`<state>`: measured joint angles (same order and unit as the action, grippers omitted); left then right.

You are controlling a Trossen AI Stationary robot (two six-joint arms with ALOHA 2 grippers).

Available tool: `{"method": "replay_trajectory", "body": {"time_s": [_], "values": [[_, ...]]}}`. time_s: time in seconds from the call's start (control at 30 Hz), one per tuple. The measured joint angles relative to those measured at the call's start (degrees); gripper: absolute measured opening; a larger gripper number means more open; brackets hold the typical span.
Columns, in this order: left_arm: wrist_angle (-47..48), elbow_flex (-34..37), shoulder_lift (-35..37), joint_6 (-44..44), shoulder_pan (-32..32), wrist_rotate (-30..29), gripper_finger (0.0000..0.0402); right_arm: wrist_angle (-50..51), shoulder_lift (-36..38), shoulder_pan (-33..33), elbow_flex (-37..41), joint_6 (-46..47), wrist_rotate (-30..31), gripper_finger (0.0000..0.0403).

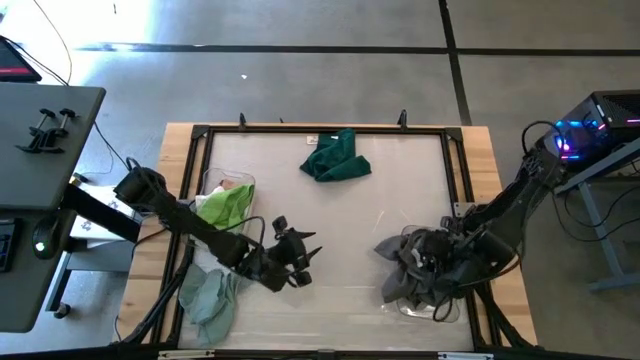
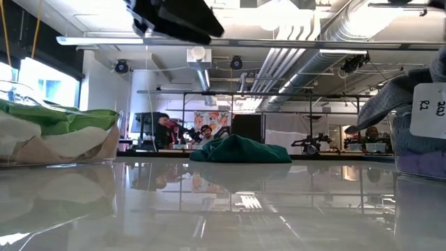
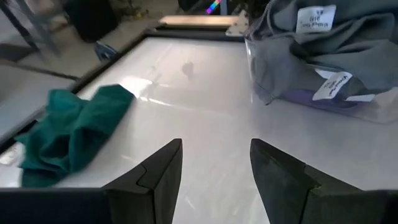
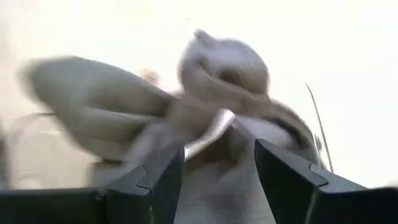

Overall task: Sort towels by color in basket
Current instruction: Put the gray towel into the right transparent bin, then put the dark green towel into the right transparent bin

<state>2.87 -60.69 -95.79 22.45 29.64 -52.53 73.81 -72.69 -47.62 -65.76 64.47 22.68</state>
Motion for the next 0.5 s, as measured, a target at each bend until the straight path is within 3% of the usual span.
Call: {"method": "replay_trajectory", "body": {"time_s": [0.2, 0.5], "values": [[0.0, 0.0, 0.0, 0.0, -4.7, 5.2, 0.0176, -5.3, 0.8, 0.1, -3.0, -16.1, 4.3, 0.0194], [-0.1, 0.0, 0.0, -0.2, -14.4, 8.7, 0.0176, -29.5, 5.4, 1.5, 9.7, -33.1, 9.2, 0.0194]]}}
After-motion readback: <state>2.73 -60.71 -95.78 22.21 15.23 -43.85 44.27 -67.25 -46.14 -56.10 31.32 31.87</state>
